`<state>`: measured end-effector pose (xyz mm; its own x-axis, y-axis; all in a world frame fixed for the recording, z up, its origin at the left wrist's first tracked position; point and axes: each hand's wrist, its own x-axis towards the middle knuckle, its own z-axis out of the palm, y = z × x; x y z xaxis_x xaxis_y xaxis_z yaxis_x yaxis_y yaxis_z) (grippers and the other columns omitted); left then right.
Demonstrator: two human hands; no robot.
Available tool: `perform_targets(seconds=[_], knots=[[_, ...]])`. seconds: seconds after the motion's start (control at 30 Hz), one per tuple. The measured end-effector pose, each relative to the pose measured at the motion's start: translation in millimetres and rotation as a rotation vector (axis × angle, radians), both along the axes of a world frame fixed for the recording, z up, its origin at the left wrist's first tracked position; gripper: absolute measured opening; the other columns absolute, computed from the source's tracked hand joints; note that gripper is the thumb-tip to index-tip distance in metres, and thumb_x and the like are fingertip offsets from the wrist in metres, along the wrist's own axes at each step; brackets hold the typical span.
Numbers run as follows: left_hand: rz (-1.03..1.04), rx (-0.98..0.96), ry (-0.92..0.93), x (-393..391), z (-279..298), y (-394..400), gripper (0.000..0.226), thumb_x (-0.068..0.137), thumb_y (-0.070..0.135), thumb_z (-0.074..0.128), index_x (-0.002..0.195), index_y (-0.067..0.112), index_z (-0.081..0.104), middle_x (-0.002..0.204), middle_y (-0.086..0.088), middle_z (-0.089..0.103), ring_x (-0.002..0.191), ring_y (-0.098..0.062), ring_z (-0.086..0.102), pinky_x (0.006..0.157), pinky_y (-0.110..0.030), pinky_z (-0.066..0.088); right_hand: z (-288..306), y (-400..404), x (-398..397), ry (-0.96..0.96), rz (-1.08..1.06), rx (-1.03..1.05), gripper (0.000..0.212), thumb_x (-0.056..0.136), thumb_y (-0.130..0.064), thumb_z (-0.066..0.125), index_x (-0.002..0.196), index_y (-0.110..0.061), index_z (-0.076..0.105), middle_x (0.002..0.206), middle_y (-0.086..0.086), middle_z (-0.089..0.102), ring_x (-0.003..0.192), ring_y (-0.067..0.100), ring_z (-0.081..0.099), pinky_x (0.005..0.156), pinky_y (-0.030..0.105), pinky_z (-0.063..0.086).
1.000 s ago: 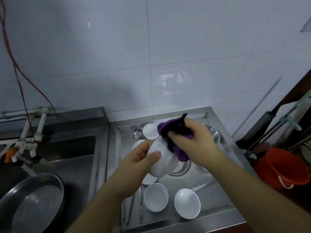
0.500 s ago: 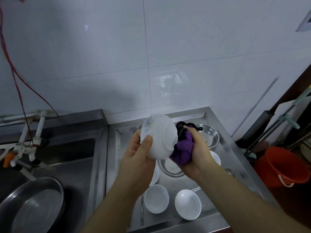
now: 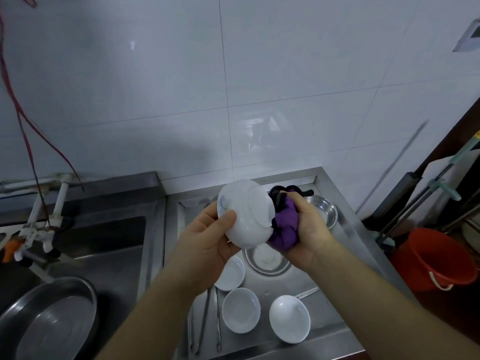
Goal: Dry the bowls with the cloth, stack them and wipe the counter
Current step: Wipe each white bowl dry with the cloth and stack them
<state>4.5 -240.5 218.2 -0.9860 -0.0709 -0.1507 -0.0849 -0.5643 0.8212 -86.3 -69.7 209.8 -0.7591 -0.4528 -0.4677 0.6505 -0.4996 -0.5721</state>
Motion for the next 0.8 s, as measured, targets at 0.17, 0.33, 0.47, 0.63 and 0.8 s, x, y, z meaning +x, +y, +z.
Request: perform_targets(seconds=[0.17, 0.33, 0.47, 0.63, 0.8], knots=[[0.052, -0.247, 0.075, 6.1, -7.1, 23.1, 0.042, 0.093, 0.034, 0.07, 0.135, 0.038, 0.067, 0.138, -0.003, 0.07, 0.13, -0.026, 0.065, 0.103, -0.039, 0.058, -4.0, -8.1, 14.7, -0.103, -0.042, -0.049, 0.055, 0.079, -0.04, 0.072, 0.125, -0.01, 0.072, 0.125, 0.018, 0.075, 0.117, 0.036, 0.072, 0.107, 0.054, 0.052], [0.038, -0.16, -0.024, -0.5, 3.5, 6.9, 0.055, 0.085, 0.032, 0.076, 0.138, 0.023, 0.067, 0.132, -0.012, 0.073, 0.121, -0.034, 0.071, 0.094, -0.045, 0.062, -2.2, 2.0, 4.1, -0.084, -0.053, 0.012, 0.052, 0.091, -0.037, 0.068, 0.135, -0.011, 0.066, 0.132, 0.019, 0.071, 0.123, 0.035, 0.067, 0.109, 0.055, 0.05], [-0.038, -0.056, -0.105, -7.1, 14.0, -14.7, 0.055, 0.09, 0.035, 0.074, 0.139, 0.012, 0.066, 0.133, -0.02, 0.071, 0.119, -0.042, 0.07, 0.086, -0.049, 0.064, 6.0, 5.4, -3.9, -0.057, -0.035, 0.091, 0.059, 0.069, -0.037, 0.075, 0.123, -0.013, 0.072, 0.122, 0.013, 0.076, 0.104, 0.032, 0.073, 0.099, 0.053, 0.055], [-0.011, -0.077, 0.052, -7.9, 7.8, 1.5, 0.031, 0.092, 0.023, 0.072, 0.123, 0.025, 0.077, 0.132, -0.013, 0.073, 0.121, -0.035, 0.071, 0.09, -0.039, 0.063, 8.9, -6.5, -0.5, -0.17, -0.059, 0.024, 0.046, 0.1, -0.041, 0.06, 0.131, -0.008, 0.068, 0.125, 0.017, 0.074, 0.119, 0.036, 0.07, 0.103, 0.054, 0.055], [0.049, -0.333, 0.173, -0.1, 4.4, 23.9, 0.036, 0.098, 0.018, 0.063, 0.122, 0.042, 0.075, 0.127, -0.003, 0.076, 0.12, -0.021, 0.071, 0.094, -0.026, 0.058, 10.0, -16.0, 13.2, -0.184, -0.076, -0.057, 0.046, 0.103, -0.043, 0.054, 0.13, -0.009, 0.068, 0.122, 0.018, 0.076, 0.118, 0.035, 0.071, 0.1, 0.052, 0.057]])
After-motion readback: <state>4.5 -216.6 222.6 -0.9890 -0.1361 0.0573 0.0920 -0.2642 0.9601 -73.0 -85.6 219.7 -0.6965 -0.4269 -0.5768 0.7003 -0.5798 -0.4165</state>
